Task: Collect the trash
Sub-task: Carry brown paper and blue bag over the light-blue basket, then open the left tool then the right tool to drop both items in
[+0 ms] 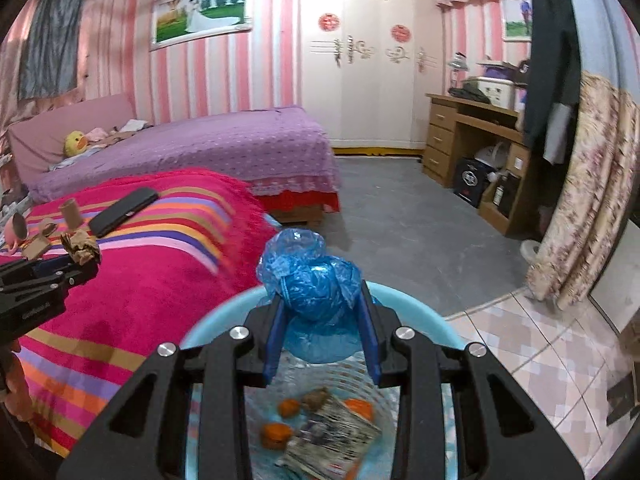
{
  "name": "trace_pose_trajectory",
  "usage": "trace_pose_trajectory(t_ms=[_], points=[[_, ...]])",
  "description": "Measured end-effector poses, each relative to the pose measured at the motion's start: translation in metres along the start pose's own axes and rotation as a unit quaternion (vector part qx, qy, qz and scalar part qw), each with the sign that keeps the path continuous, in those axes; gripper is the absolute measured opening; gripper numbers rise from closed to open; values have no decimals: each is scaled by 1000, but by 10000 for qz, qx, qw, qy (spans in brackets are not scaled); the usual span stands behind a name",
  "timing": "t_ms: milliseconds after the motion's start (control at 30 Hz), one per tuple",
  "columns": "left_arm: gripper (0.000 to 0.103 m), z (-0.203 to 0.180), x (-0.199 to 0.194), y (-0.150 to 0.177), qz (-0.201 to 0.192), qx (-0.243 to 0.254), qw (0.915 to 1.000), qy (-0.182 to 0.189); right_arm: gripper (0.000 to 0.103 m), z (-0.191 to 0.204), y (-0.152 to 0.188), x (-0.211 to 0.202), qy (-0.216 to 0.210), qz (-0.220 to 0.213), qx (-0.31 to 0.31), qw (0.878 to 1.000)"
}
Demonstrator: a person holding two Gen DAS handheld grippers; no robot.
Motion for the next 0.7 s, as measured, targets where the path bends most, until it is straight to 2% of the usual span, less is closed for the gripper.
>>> trace_pose_trajectory(t_ms=[267,500,533,633,700], points=[[36,-84,8,27,184,379,9983,403,33,-53,34,-4,239,154,192,9994],[38,-127,24,44,403,627,9957,559,33,-80,46,-10,320,55,467,9984],[40,-129,25,44,422,615,9955,583,33,-81,46,-10,313,37,487,9983],[69,-126,26,40,401,525,9964,541,33,-82,46,-11,292,4,481,9984],[76,-120,25,35,321,516,9968,514,33,-80,46,-9,292,33,455,9985]])
Point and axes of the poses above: each gripper's, at about its wrist camera, not at the fingertips, and x roughly the way its jaws point, z to its left, y to its underside, the point moved 5 cm from there along x, roughly the way its jaws point, and after that the axes turned 10 degrees about -x, right-handed, at the moved point
